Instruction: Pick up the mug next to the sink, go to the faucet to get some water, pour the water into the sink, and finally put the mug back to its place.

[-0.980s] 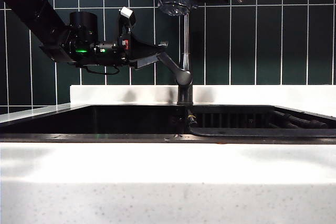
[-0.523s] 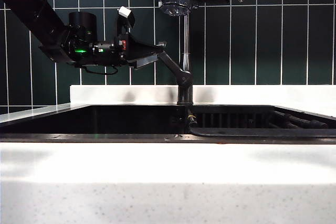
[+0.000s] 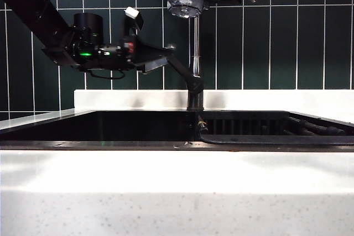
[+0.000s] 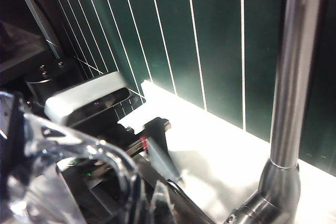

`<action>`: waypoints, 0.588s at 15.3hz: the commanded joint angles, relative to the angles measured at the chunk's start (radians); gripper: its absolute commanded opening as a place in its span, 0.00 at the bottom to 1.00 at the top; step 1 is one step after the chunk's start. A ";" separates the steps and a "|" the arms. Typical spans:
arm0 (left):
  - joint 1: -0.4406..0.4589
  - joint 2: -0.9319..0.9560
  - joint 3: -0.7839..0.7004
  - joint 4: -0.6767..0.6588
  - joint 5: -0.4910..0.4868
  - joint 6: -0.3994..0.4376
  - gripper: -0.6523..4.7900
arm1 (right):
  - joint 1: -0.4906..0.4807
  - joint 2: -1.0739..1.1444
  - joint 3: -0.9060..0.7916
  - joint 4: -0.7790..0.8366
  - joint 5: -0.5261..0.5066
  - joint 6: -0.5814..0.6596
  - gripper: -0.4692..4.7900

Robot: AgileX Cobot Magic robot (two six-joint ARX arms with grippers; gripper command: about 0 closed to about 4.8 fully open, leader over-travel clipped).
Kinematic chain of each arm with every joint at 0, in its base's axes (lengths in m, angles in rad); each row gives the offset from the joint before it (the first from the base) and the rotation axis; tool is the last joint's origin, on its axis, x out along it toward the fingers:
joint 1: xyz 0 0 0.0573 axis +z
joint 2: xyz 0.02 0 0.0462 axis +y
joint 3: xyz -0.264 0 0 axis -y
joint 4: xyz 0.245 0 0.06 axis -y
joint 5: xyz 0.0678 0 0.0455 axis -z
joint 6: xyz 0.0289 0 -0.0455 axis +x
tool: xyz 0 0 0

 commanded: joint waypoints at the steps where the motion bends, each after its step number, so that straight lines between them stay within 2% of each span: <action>1: -0.005 -0.004 0.004 -0.001 -0.108 0.033 0.79 | 0.000 -0.007 0.006 0.018 -0.003 0.000 0.08; 5: -0.011 -0.003 0.004 -0.051 -0.239 0.060 0.79 | 0.000 -0.007 0.006 0.018 -0.002 -0.004 0.08; 9: -0.012 -0.003 0.004 -0.053 -0.246 0.063 0.79 | 0.000 -0.007 0.006 0.018 -0.002 -0.004 0.08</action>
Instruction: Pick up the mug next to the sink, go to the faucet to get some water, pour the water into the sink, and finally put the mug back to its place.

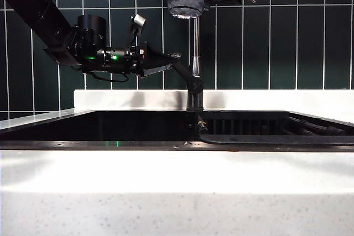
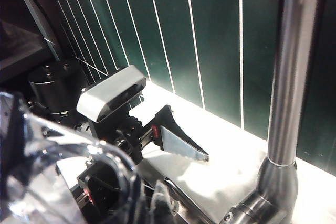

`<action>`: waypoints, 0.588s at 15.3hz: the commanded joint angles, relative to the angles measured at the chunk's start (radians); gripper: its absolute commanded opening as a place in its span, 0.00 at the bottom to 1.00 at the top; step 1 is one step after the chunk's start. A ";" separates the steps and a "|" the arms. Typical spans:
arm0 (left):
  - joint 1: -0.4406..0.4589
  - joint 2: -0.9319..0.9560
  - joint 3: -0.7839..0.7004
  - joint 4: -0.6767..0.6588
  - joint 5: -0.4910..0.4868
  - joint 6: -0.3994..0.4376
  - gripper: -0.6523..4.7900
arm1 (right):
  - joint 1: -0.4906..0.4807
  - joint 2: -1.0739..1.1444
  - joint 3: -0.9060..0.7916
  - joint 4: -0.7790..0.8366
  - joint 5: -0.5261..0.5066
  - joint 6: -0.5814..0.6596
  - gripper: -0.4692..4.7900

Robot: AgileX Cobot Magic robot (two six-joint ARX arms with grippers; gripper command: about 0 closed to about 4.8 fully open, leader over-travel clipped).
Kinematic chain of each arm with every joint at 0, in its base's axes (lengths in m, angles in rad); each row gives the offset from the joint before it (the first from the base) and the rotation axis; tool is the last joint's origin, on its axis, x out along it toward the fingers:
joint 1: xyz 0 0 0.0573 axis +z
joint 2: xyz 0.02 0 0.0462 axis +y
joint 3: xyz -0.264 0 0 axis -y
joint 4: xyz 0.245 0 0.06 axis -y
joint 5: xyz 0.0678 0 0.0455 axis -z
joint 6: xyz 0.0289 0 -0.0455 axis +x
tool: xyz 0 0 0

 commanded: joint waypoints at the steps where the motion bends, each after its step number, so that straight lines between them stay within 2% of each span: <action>1: -0.002 -0.003 0.004 0.006 0.000 0.008 0.79 | 0.000 -0.007 0.007 0.021 -0.005 0.002 0.08; 9: -0.011 -0.003 0.004 0.005 -0.001 0.017 0.79 | 0.000 -0.007 0.007 0.021 -0.006 0.002 0.08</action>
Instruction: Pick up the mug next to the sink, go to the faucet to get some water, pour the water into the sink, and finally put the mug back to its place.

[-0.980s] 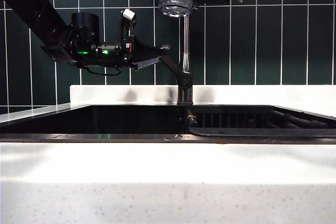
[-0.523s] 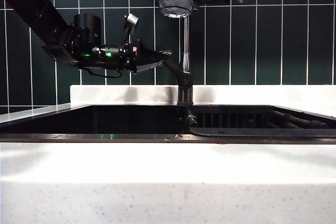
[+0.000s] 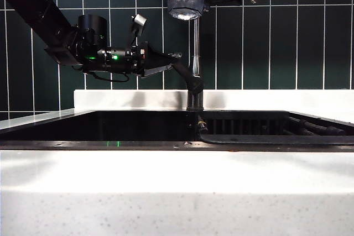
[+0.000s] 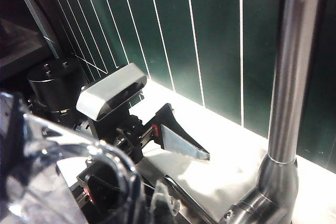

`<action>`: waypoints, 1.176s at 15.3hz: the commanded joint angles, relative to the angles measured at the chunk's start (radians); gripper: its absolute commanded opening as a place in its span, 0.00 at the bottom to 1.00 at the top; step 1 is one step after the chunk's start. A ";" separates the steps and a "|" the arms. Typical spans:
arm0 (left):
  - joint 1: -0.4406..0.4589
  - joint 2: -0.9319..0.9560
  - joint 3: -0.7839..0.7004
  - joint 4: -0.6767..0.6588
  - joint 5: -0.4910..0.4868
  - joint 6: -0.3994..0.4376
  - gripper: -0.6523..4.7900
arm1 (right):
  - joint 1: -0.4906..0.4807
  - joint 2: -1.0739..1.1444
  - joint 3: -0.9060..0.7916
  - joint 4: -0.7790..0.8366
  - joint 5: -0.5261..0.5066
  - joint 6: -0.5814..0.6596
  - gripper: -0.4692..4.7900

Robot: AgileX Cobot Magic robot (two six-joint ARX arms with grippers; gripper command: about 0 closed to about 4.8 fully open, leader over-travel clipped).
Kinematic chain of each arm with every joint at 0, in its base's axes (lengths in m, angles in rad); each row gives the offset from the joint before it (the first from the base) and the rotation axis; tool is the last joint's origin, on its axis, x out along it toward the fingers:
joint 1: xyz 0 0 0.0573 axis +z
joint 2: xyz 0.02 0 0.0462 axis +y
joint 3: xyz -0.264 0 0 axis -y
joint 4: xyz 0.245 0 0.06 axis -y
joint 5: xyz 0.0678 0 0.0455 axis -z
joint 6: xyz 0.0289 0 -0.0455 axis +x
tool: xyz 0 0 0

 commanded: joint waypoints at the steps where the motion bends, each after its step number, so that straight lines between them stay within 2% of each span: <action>1: -0.010 -0.003 0.004 0.005 -0.008 0.019 0.79 | 0.000 -0.007 0.007 0.028 -0.006 0.004 0.08; 5: -0.011 -0.003 0.004 0.006 -0.061 0.019 0.79 | 0.000 -0.007 0.007 0.028 -0.007 0.004 0.08; 11: -0.011 -0.003 0.003 0.005 -0.213 0.019 0.79 | 0.000 -0.007 0.007 0.029 -0.007 0.003 0.08; 15: -0.014 -0.003 0.003 -0.029 -0.398 0.019 0.79 | 0.000 -0.007 0.007 0.029 -0.007 0.000 0.08; 18: -0.024 -0.003 0.003 -0.040 -0.390 0.042 0.79 | 0.000 -0.007 0.007 0.027 -0.007 -0.012 0.08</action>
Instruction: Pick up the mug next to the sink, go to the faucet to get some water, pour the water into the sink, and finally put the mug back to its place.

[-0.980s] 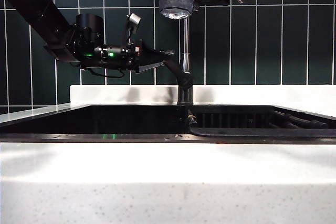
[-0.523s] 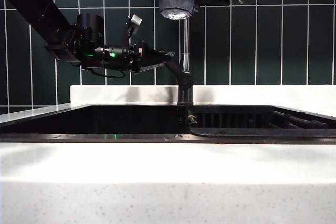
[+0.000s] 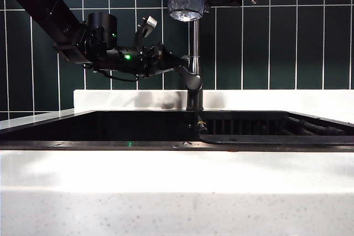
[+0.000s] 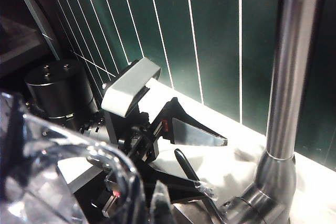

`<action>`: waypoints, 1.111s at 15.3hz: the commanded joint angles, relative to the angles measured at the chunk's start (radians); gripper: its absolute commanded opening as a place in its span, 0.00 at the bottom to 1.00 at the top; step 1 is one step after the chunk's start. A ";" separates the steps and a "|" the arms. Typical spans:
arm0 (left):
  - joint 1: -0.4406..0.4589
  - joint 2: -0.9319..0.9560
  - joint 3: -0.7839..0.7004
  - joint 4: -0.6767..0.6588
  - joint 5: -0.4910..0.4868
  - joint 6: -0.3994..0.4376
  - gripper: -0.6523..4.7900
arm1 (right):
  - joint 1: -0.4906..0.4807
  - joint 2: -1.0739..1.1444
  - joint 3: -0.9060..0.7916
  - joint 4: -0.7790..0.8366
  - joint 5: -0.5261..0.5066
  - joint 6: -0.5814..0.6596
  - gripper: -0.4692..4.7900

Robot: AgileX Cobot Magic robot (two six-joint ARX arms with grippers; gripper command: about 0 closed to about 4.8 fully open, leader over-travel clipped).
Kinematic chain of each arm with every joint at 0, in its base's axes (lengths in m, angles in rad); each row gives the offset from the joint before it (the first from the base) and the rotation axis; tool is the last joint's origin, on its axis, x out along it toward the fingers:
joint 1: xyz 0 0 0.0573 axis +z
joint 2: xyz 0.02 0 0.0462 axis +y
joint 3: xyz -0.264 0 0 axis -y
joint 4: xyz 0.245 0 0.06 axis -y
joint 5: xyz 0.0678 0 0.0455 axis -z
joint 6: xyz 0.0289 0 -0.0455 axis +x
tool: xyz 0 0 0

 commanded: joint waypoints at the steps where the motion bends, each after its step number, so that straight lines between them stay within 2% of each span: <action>1: 0.011 0.002 0.003 -0.017 -0.069 0.028 0.79 | 0.000 -0.008 0.007 0.035 -0.007 -0.006 0.08; 3: 0.025 0.001 0.003 -0.016 0.107 0.028 0.79 | 0.000 -0.015 0.007 0.037 -0.018 -0.040 0.08; 7: 0.050 -0.001 0.002 -0.018 0.320 -0.008 0.78 | -0.007 -0.037 0.006 -0.005 0.003 -0.078 0.08; 8: 0.059 -0.006 0.002 -0.034 0.375 -0.018 0.74 | -0.007 -0.037 0.006 -0.035 0.008 -0.097 0.08; 9: 0.063 -0.012 0.001 -0.059 0.374 -0.015 0.67 | -0.007 -0.037 0.006 -0.055 0.009 -0.110 0.08; 12: 0.107 -0.032 0.001 -0.212 0.356 0.062 0.63 | -0.007 -0.046 0.006 -0.079 0.008 -0.121 0.08; 13: 0.113 -0.041 0.001 -0.296 0.356 0.130 0.59 | -0.007 -0.050 0.006 -0.084 0.008 -0.134 0.08; 14: 0.127 -0.060 0.001 -0.436 0.357 0.243 0.52 | -0.007 -0.052 0.006 -0.086 0.010 -0.140 0.08; 15: 0.127 -0.109 0.001 -0.738 0.350 0.519 0.32 | -0.007 -0.052 0.005 -0.094 0.011 -0.140 0.08; 16: 0.124 -0.131 0.001 -0.852 0.343 0.629 0.23 | -0.007 -0.052 -0.001 -0.093 0.012 -0.143 0.08; 17: 0.118 -0.162 0.000 -1.011 0.344 0.782 0.10 | -0.007 -0.059 -0.016 -0.090 0.012 -0.145 0.08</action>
